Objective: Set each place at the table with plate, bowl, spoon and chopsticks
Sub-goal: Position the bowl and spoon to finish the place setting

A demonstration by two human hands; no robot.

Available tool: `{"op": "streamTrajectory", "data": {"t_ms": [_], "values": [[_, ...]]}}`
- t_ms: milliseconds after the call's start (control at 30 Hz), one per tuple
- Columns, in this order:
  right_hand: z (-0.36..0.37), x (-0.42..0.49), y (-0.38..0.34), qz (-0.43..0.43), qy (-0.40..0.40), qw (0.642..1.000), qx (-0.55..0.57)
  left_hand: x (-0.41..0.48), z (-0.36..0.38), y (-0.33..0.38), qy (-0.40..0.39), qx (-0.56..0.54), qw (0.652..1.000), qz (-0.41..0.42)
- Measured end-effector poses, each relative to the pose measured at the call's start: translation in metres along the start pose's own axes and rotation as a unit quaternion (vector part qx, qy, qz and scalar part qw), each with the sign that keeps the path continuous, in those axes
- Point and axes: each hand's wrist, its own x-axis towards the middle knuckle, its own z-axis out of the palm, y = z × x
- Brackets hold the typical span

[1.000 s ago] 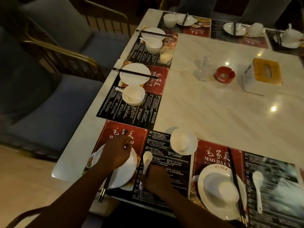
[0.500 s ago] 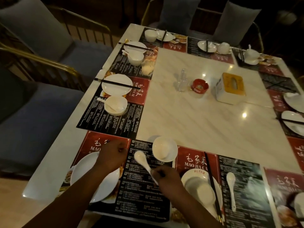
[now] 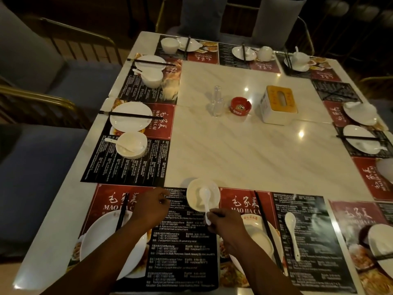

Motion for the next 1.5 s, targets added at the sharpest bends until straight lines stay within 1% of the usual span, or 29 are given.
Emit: {"op": "streamTrajectory", "data": {"t_ms": [200, 367, 433, 500, 567, 600, 733, 833, 933, 1033, 1133, 1267, 1500], "values": [[-0.002, 0.011, 0.003, 0.0, 0.015, 1.0, -0.023, 0.01, 0.008, 0.01, -0.028, -0.004, 1.0, -0.01], [-0.003, 0.014, 0.0, 0.007, 0.01, 0.999, -0.031, 0.023, 0.022, 0.021, -0.041, -0.002, 0.999, -0.025], [-0.006, 0.018, -0.002, -0.001, 0.02, 0.998, -0.066, 0.027, 0.027, 0.025, -0.049, 0.002, 0.998, -0.027], [-0.01, 0.027, -0.005, -0.037, 0.056, 0.988, -0.136, 0.03, 0.032, 0.029, -0.062, -0.001, 0.997, -0.035], [-0.015, 0.037, -0.008, -0.075, 0.094, 0.977, -0.176, 0.033, 0.036, 0.031, -0.076, -0.005, 0.996, -0.049], [-0.016, 0.041, -0.01, -0.086, 0.098, 0.973, -0.189, 0.035, 0.037, 0.032, -0.082, -0.018, 0.995, -0.059], [-0.009, 0.054, -0.019, -0.12, 0.049, 0.958, -0.256, 0.038, 0.04, 0.033, -0.1, -0.086, 0.987, -0.094], [-0.003, 0.052, -0.02, -0.142, 0.069, 0.94, -0.302, 0.036, 0.035, 0.036, -0.118, -0.116, 0.98, -0.106], [0.005, 0.043, -0.015, -0.157, 0.078, 0.936, -0.306, 0.031, 0.022, 0.033, -0.126, -0.112, 0.981, -0.093], [0.016, 0.032, -0.003, -0.168, 0.054, 0.942, -0.286, 0.018, 0.004, 0.019, -0.138, -0.119, 0.979, -0.086], [0.029, 0.02, 0.012, -0.148, 0.034, 0.955, -0.256, 0.0, -0.011, 0.001, -0.15, -0.146, 0.973, -0.092], [0.049, 0.0, 0.028, -0.145, 0.027, 0.955, -0.257, -0.025, -0.025, -0.02, -0.155, -0.166, 0.968, -0.102], [0.064, -0.019, 0.038, -0.141, 0.031, 0.957, -0.251, -0.043, -0.034, -0.047, -0.171, -0.162, 0.966, -0.107]]}}
